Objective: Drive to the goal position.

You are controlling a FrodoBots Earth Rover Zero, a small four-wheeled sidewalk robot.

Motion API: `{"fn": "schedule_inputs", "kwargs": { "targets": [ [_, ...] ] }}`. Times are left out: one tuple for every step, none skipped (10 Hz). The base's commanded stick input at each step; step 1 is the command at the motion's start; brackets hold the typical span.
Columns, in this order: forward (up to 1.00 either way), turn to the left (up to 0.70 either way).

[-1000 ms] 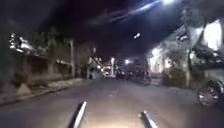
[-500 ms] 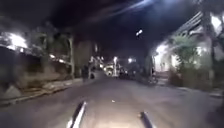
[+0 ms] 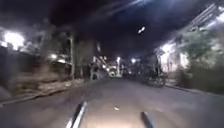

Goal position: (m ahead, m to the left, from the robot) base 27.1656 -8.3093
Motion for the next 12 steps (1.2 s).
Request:
{"fn": "schedule_inputs", "kwargs": {
  "targets": [
    [1.0,0.02],
    [1.0,-0.04],
    [1.0,-0.12],
    [1.0,-0.2],
    [1.0,-0.27],
    [1.0,-0.35],
    [1.0,-0.38],
    [1.0,-0.38],
    [1.0,-0.23],
    [1.0,0.0],
    [1.0,0.02],
    [1.0,0.02]
  ]
}}
